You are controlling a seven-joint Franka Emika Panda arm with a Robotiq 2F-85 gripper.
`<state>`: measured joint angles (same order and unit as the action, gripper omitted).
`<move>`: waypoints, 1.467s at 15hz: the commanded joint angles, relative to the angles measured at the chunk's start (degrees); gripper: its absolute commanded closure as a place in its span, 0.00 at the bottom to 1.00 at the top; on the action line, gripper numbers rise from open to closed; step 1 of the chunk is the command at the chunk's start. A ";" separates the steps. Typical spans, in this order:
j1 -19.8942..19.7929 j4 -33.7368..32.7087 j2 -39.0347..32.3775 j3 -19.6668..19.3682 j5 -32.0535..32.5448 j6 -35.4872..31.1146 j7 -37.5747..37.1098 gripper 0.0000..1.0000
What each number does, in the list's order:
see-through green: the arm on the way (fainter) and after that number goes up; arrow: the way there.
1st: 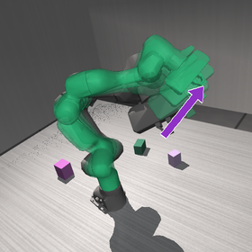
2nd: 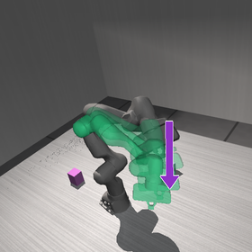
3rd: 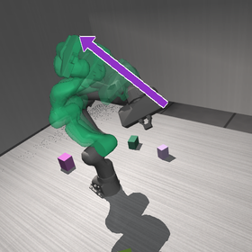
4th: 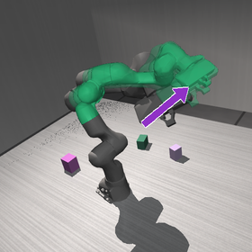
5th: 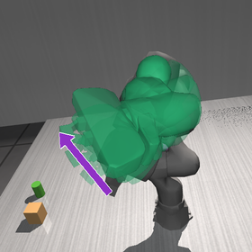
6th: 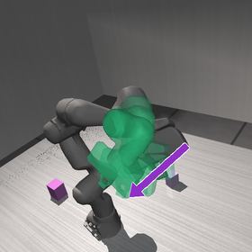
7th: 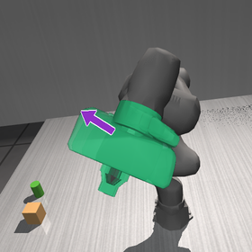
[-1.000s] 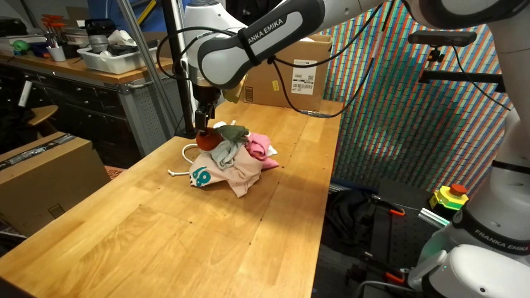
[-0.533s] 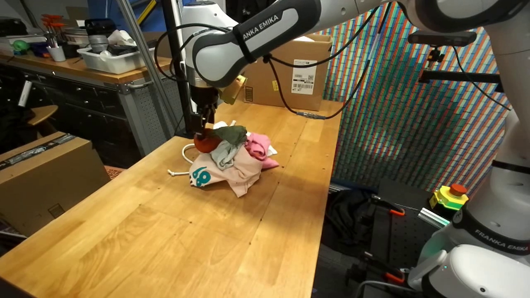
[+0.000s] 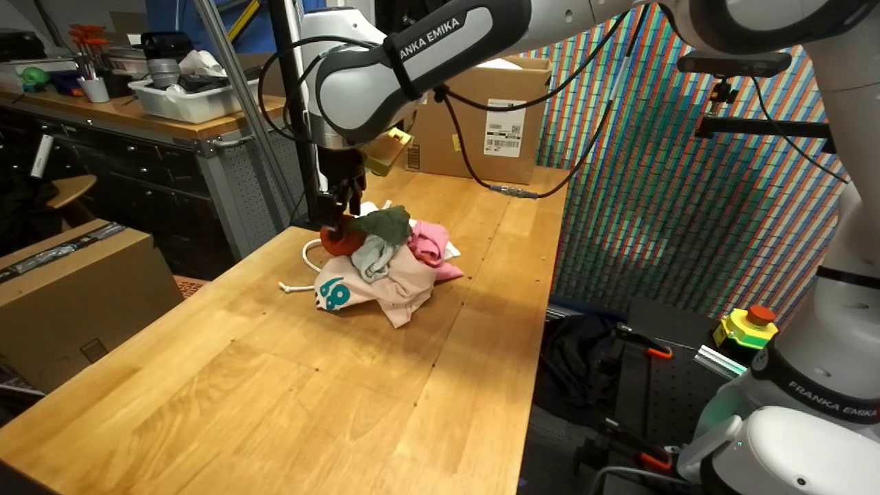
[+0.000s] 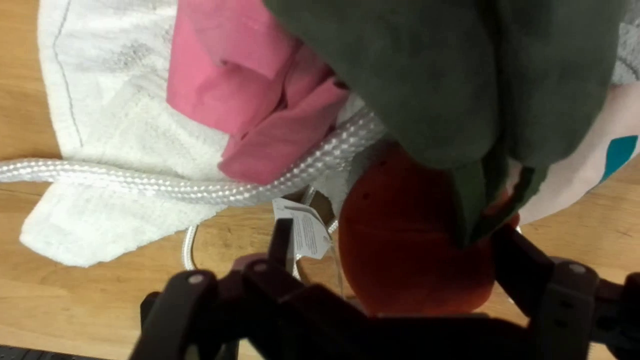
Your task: Put the clothes, plush toy and rope separately on the table
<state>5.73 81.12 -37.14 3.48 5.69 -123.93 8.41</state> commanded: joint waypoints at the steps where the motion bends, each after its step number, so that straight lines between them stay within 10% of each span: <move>1: -0.59 -1.59 -0.80 0.71 -1.82 1.99 -0.18 0.32; 9: -0.20 -0.63 1.40 0.08 -0.79 4.56 0.13 0.91; 22: -2.83 3.55 12.12 -4.30 4.72 3.15 -1.00 0.90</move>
<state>4.00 81.63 -28.59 0.69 8.11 -118.73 8.41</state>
